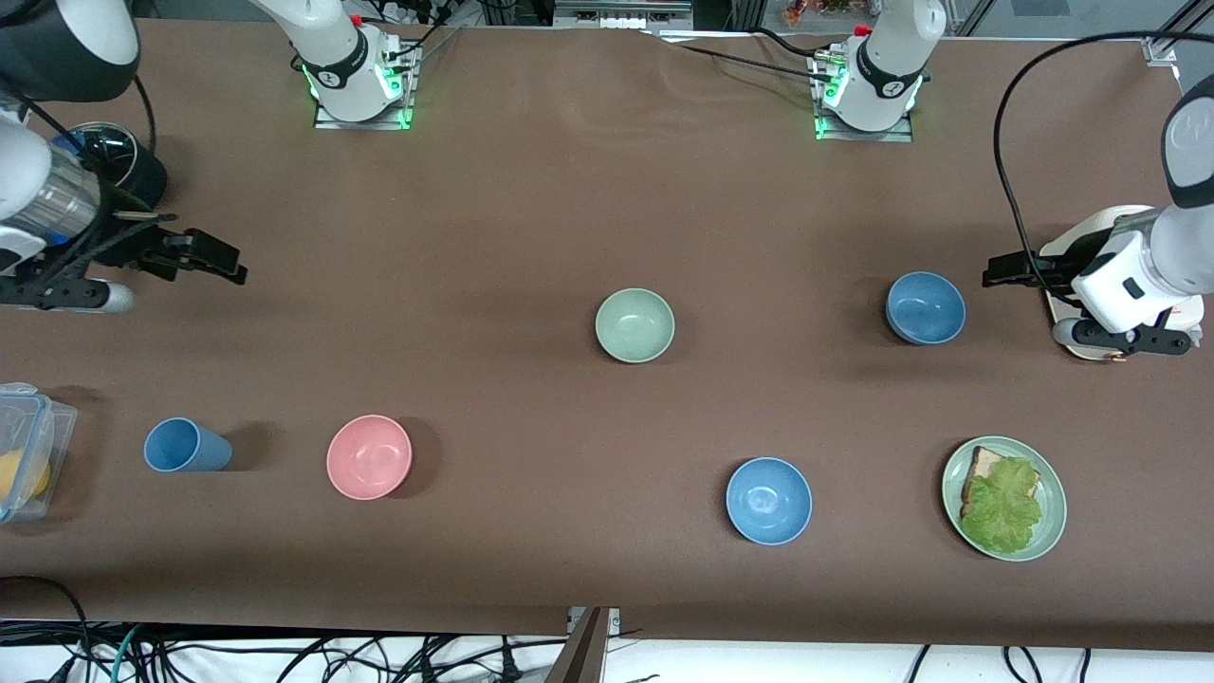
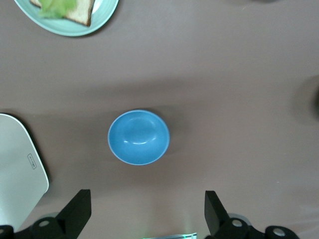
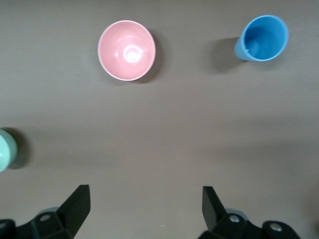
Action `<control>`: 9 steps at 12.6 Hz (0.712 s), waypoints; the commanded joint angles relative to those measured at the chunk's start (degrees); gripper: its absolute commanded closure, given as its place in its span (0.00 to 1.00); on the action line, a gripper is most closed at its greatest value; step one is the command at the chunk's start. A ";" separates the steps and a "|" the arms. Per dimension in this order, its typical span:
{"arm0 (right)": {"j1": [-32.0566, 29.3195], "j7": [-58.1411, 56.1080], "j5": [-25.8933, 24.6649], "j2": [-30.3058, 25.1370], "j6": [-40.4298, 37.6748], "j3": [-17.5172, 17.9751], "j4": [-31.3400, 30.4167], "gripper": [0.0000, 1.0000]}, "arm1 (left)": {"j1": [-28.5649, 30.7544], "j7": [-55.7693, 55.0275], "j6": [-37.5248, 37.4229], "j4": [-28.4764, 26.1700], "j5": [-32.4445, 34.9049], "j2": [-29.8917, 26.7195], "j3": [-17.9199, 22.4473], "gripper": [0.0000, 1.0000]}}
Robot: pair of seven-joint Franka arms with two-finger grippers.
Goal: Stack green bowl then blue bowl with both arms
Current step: 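Release the green bowl and draw the right gripper back to rest, then reach the left gripper to the rim of the nearby light blue bowl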
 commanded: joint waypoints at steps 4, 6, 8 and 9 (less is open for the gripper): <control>-0.82 -2.16 -5.49 -2.15 -0.96 2.55 -0.85 0.01 | 2.68 17.57 21.44 -20.17 -7.10 -1.65 7.06 0.00; -0.55 -1.99 -5.58 -2.06 -0.87 2.55 -0.85 0.01 | 2.76 23.38 29.96 -27.03 -10.53 -1.65 8.74 0.00; -0.55 -1.99 -5.67 -1.54 -0.34 2.55 -0.24 0.01 | 2.76 24.89 36.21 -31.35 -12.30 -1.39 8.93 0.00; -0.55 -1.55 -5.67 -1.36 -0.34 2.55 0.03 0.01 | 2.76 24.89 38.94 -33.11 -13.26 -1.13 8.93 0.01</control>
